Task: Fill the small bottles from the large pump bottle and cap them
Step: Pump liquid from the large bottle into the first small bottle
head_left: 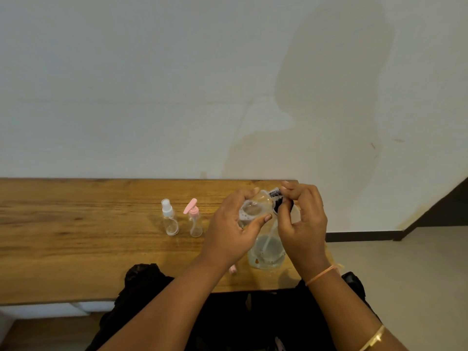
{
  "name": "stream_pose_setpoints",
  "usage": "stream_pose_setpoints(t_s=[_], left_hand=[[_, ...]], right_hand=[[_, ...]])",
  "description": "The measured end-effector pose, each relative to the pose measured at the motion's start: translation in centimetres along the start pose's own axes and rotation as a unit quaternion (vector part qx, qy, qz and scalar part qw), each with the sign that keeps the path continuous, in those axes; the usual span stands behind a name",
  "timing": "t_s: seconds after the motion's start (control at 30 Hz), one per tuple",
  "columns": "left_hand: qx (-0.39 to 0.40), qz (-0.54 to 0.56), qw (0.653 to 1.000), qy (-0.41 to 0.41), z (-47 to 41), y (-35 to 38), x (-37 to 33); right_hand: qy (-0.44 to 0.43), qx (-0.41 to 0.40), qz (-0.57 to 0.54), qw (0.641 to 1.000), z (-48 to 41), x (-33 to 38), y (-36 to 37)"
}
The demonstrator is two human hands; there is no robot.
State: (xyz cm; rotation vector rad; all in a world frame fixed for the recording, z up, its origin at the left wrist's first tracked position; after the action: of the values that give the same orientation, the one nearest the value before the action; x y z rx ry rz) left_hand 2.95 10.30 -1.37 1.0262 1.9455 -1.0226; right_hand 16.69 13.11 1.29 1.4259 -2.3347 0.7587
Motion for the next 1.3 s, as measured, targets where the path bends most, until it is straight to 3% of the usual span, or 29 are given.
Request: stream_pose_setpoints(t_s=[0.83, 1.07, 1.3], left_hand=[[-0.011, 0.028, 1.000, 0.005, 0.1, -0.1, -0.5], [0.031, 0.030, 0.999, -0.033, -0.3, 0.0, 0.1], [-0.004, 0.026, 1.000, 0.007, 0.1, -0.2, -0.5]], right_hand=[[0.001, 0.014, -0.005, 1.000, -0.6, 0.2, -0.1], [-0.003, 0.041, -0.002, 0.999, -0.4, -0.7, 0.5], [-0.004, 0.025, -0.006, 1.000, -0.6, -0.1, -0.2]])
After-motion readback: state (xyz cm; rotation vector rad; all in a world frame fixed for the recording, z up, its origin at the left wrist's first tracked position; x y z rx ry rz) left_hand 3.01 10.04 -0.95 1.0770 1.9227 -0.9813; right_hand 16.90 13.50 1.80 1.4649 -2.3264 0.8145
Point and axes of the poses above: each hand's wrist, its own z-axis away from the middle knuckle, its own y-axis out of the palm, x = y × z, the point moved 5 cm from there along -z, towards the middle knuckle, and after that the axes turned 2 degrees about z, right-handed, at the moved point
